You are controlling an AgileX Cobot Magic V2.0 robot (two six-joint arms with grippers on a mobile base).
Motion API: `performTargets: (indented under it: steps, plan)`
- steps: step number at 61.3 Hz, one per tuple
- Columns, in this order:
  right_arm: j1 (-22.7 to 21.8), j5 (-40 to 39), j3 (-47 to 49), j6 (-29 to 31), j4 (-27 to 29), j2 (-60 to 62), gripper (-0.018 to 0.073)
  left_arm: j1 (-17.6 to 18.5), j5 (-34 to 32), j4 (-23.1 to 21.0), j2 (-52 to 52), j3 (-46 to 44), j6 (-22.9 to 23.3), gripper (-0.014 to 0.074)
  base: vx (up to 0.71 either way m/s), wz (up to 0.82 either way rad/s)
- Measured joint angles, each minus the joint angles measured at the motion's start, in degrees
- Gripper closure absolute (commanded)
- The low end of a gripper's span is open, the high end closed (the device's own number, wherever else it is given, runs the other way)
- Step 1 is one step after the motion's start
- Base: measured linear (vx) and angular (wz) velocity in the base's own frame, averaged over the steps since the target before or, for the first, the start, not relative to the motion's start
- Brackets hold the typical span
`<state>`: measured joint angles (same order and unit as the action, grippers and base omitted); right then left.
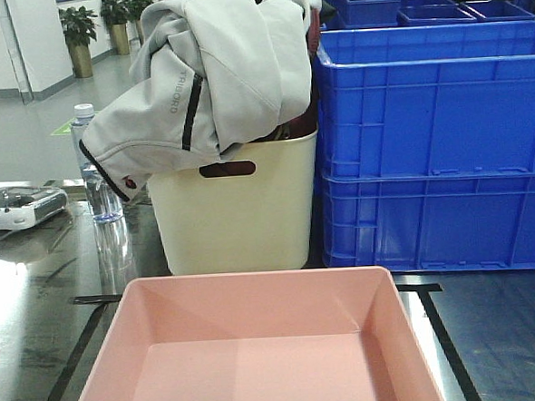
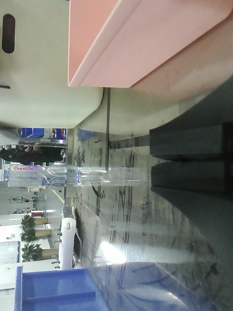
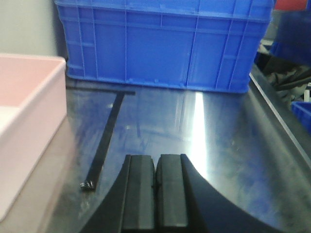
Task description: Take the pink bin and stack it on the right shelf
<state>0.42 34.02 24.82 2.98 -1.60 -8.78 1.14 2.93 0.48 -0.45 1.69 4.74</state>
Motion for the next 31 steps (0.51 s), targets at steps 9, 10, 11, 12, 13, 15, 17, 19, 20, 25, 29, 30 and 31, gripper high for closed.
performTargets:
  steps: [9, 10, 11, 12, 13, 15, 17, 19, 20, 25, 29, 30, 31]
  plan:
    - [-0.1, -6.4, -8.2, 0.0, -0.2, 1.2, 0.0568, 0.0, 0.0, 0.0, 0.0, 0.0, 0.0, 0.0599, 0.0, 0.0]
    - [-0.1, -7.5, -9.1, 0.0, -0.2, 1.2, 0.0568, 0.0, 0.0, 0.0, 0.0, 0.0, 0.0, 0.0599, 0.0, 0.0]
    - [-0.1, -8.2, -9.6, 0.0, -0.2, 1.2, 0.0568, 0.0, 0.0, 0.0, 0.0, 0.0, 0.0, 0.0599, 0.0, 0.0]
    - [-0.1, -9.5, -10.4, 0.0, -0.2, 1.2, 0.0568, 0.0, 0.0, 0.0, 0.0, 0.0, 0.0, 0.0599, 0.0, 0.0]
    - [-0.2, -10.3, -10.9, -0.1, -0.2, 1.2, 0.0568, 0.0, 0.0, 0.0, 0.0, 0.0, 0.0, 0.0599, 0.0, 0.0]
    - [-0.2, -12.5, -12.2, -0.1, -0.2, 1.2, 0.0568, 0.0, 0.0, 0.0, 0.0, 0.0, 0.0, 0.0599, 0.0, 0.0]
    - [-0.2, -14.8, -13.4, -0.1, -0.2, 1.4, 0.0568, 0.0, 0.0, 0.0, 0.0, 0.0, 0.0, 0.0599, 0.0, 0.0]
    - [-0.2, -17.1, -14.5, -0.1, -0.2, 1.9, 0.0568, 0.0, 0.0, 0.0, 0.0, 0.0, 0.0, 0.0599, 0.0, 0.0]
    - [-0.2, -18.1, -15.0, -0.1, -0.2, 2.2, 0.0568, 0.0, 0.0, 0.0, 0.0, 0.0, 0.0, 0.0599, 0.0, 0.0]
    - [-0.2, -23.8, -18.1, -0.4, -0.2, 5.5, 0.0568, 0.0, 0.0, 0.0, 0.0, 0.0, 0.0, 0.0599, 0.0, 0.0]
    - [-0.2, -27.7, -20.5, -0.8, -0.2, 8.0, 0.0568, 0.0, 0.0, 0.0, 0.0, 0.0, 0.0, 0.0599, 0.0, 0.0]
    - [-0.2, -28.3, -21.0, -0.8, -0.2, 8.4, 0.0568, 0.0, 0.0, 0.0, 0.0, 0.0, 0.0, 0.0599, 0.0, 0.0]
    - [-0.2, -29.1, -21.8, -0.8, -0.2, 8.8, 0.0568, 0.0, 0.0, 0.0, 0.0, 0.0, 0.0, 0.0599, 0.0, 0.0]
